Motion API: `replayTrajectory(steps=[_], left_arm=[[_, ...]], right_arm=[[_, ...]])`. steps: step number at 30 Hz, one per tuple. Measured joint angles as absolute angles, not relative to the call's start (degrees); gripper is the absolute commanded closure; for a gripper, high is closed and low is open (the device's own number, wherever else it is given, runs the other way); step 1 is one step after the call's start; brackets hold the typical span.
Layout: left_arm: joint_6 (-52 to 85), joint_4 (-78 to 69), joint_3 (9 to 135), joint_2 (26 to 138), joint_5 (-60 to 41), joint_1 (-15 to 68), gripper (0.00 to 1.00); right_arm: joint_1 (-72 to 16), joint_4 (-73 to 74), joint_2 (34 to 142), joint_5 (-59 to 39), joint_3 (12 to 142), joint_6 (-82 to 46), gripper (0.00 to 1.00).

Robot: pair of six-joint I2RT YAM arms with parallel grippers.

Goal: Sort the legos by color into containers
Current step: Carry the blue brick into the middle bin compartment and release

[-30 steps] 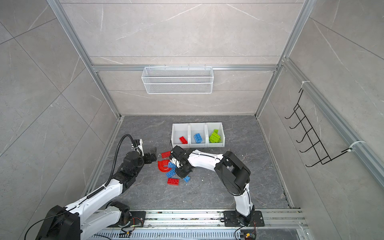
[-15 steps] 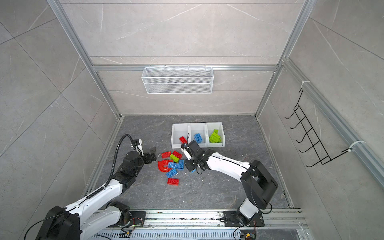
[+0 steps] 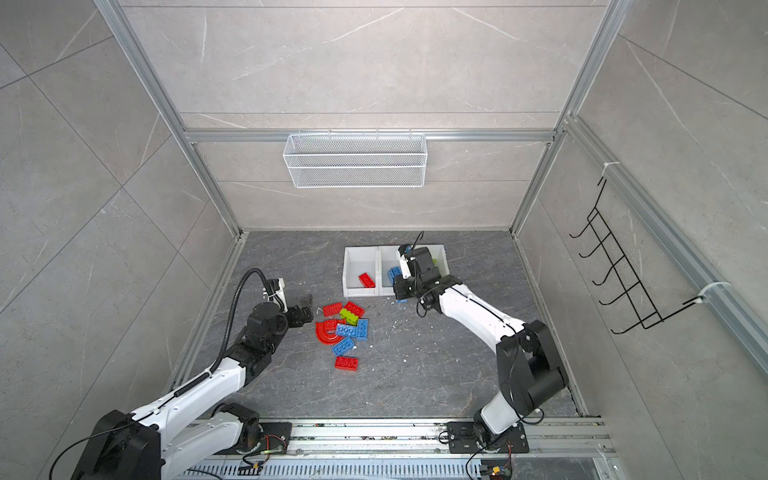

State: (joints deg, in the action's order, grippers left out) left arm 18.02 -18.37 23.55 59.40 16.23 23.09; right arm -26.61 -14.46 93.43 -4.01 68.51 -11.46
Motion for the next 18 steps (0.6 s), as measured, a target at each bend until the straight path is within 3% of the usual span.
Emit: replayTrajectory(steps=[12, 16, 18], left_arm=[[18.02, -18.39, 23.55, 59.66, 16.1, 23.09, 0.0], [18.02, -18.39, 23.55, 59.66, 16.16, 23.09, 0.0], [18.02, -18.39, 23.55, 59.66, 16.14, 23.05, 0.0]], right_arm=[[-22.22, -13.85, 113.73, -6.87, 87.83, -12.51, 0.9], [-22.2, -13.87, 118.19, -7.55, 92.2, -13.74, 0.54], [-22.09, -13.91, 119.63, -7.7, 93.54, -14.09, 0.44]])
